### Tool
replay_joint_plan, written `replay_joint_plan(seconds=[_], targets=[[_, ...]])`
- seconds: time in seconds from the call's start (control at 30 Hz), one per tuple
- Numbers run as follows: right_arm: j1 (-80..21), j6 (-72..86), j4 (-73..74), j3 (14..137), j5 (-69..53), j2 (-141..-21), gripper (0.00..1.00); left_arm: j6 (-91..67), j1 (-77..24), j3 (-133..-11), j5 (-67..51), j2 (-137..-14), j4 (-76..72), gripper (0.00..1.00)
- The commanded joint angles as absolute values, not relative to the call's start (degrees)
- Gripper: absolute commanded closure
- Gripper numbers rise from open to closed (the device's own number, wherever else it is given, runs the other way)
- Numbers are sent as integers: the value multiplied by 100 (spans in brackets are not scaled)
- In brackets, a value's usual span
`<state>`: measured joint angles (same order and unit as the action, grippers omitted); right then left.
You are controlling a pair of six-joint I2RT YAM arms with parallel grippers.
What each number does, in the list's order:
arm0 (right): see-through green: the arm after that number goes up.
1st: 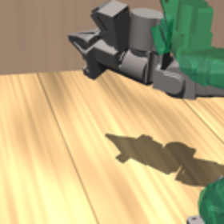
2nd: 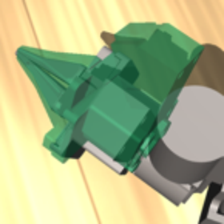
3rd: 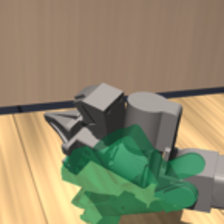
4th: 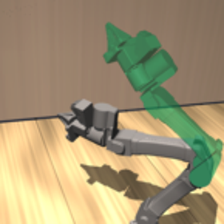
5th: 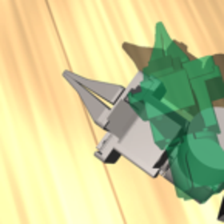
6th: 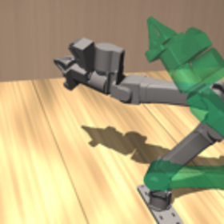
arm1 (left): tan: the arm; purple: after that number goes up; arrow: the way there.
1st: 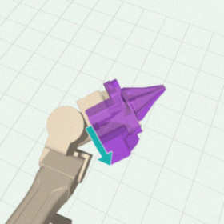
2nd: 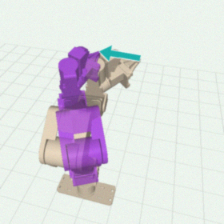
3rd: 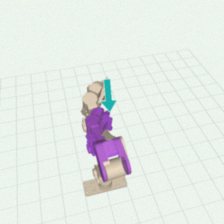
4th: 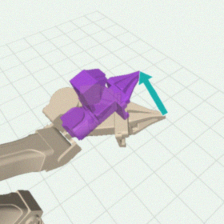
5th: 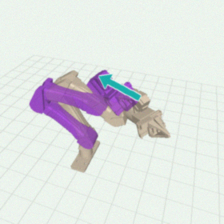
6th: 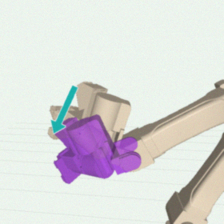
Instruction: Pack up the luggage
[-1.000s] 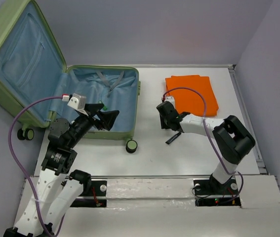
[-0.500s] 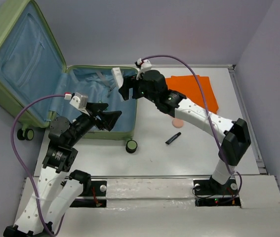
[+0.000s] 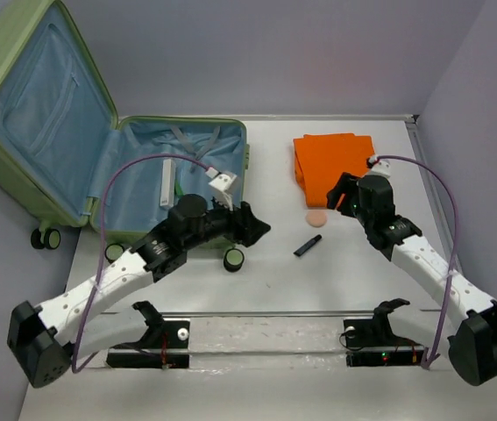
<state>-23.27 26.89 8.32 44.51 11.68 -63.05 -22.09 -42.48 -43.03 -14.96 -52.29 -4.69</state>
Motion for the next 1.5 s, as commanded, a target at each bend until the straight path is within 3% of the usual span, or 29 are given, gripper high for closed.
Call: replay_joint_plan(seconds=[0.0,0.1,0.27,0.53,0.7,0.77,0.83,0.87,0.97,1.03,1.23,1.33,1.47], targets=[[-1785,3155,703,3552,1152,-5872,30,-2198,-5526,-4833,199,-6261,-773,25],[-1618,3138,685,3401,1187,-5810,30,-1935,-5845,-5106,589,-7395,-966,24],[-1494,3041,624,3314,1002,-5818,28,-1426,-5950,-5947,133,-9372,-1205,19],[-1494,2900,580,3270,932,-5844,28,-1099,-6187,-7198,369,-11125,-976,15],[-1494,2865,466,3261,826,-6082,29,-967,-6205,-7400,448,-11636,-853,31],[-1494,2813,440,3278,791,-6169,29,-949,-6231,-7331,597,-11715,-853,47],[-1494,2734,378,3340,537,-6389,29,-975,-6240,-7225,781,-11760,-870,51],[-1494,2699,369,3366,458,-6468,29,-976,-6240,-7164,843,-11751,-931,60],[-1494,2602,334,3454,265,-6854,27,-1002,-6240,-6839,1194,-11515,-1002,74],[-1494,2584,343,3568,202,-7003,27,-1063,-6240,-6646,1300,-11260,-1081,76],[-1766,2619,229,3840,149,-7715,30,-1511,-6240,-5767,1362,-9357,-1257,76],[-1906,2733,123,3999,351,-8058,31,-1739,-6135,-5642,2125,-8255,-960,75],[-2039,2795,62,4236,457,-8612,33,-2293,-5217,-5441,2698,-6858,-404,69]])
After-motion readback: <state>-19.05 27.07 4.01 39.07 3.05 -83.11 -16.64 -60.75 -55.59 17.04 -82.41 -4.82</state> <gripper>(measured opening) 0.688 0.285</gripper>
